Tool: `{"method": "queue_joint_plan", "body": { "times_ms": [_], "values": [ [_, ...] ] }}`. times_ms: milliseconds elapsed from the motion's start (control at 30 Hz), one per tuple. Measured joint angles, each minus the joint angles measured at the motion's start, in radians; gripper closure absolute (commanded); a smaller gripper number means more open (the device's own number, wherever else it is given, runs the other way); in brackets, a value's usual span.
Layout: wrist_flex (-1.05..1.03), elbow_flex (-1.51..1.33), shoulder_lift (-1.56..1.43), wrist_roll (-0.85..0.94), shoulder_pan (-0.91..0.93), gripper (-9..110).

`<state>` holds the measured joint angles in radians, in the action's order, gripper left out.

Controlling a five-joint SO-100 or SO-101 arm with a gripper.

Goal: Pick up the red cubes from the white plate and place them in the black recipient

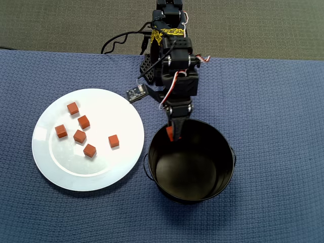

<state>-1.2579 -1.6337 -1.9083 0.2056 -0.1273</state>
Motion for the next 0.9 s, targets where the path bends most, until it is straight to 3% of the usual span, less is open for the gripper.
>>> {"method": "queue_joint_plan", "body": {
  "times_ms": [100, 267, 367, 600, 767, 900],
  "values": [
    [-0.054, 0.037, -0.012, 0.0, -0.034, 63],
    [-0.081, 0.046, -0.057, 0.101, 0.043, 69],
    [-0.081, 0.046, -0.072, 0.207, 0.183, 79],
    [0.031, -0.037, -0.071, 0.508, 0.621, 83],
    [0.161, -0.152, 0.038, 0.644, 0.772, 70],
    [0.25, -0.252, 0.101, 0.773, 0.781, 70]
  ]
}}
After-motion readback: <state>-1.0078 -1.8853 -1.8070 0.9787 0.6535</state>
